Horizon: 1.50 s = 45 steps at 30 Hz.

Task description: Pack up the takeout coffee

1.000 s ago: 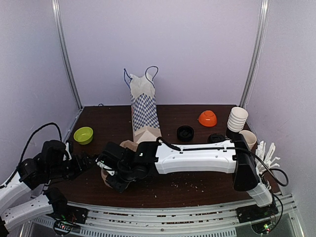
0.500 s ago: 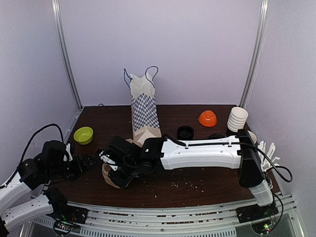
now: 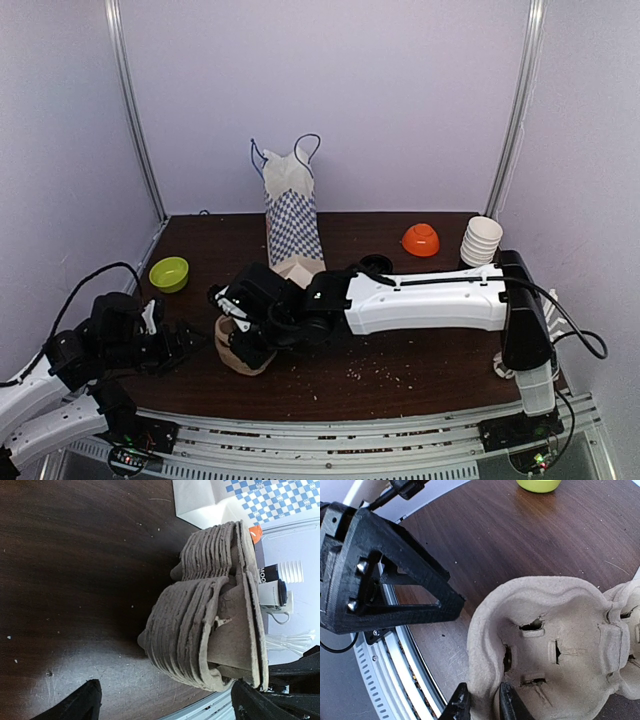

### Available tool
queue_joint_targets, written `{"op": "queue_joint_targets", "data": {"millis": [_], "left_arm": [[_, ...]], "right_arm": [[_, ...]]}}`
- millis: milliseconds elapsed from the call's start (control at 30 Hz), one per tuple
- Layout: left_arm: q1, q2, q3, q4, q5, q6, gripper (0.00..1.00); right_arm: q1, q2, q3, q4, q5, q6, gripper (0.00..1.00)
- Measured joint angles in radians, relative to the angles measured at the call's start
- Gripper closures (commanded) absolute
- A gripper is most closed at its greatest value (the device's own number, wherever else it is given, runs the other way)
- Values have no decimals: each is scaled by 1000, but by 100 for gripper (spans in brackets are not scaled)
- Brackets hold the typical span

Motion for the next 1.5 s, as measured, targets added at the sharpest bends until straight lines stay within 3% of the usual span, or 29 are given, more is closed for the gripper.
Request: {"op": "queue_joint_targets", "data": {"millis": [800,1133,1267,1500], "left_arm": [[0,40,-28,151,61,1,4],[0,97,-41,197,63,1,4],[0,114,-44,205,65,2,4],[0,130,-45,225,68,2,4]], "right_arm": [[-12,-18,-24,36,-29,28,80],[-19,-18,-24,35,-68,43,70],[-20,-18,-21,26,-78,46,61],[-19,4,50,-40,-42,41,66]]}}
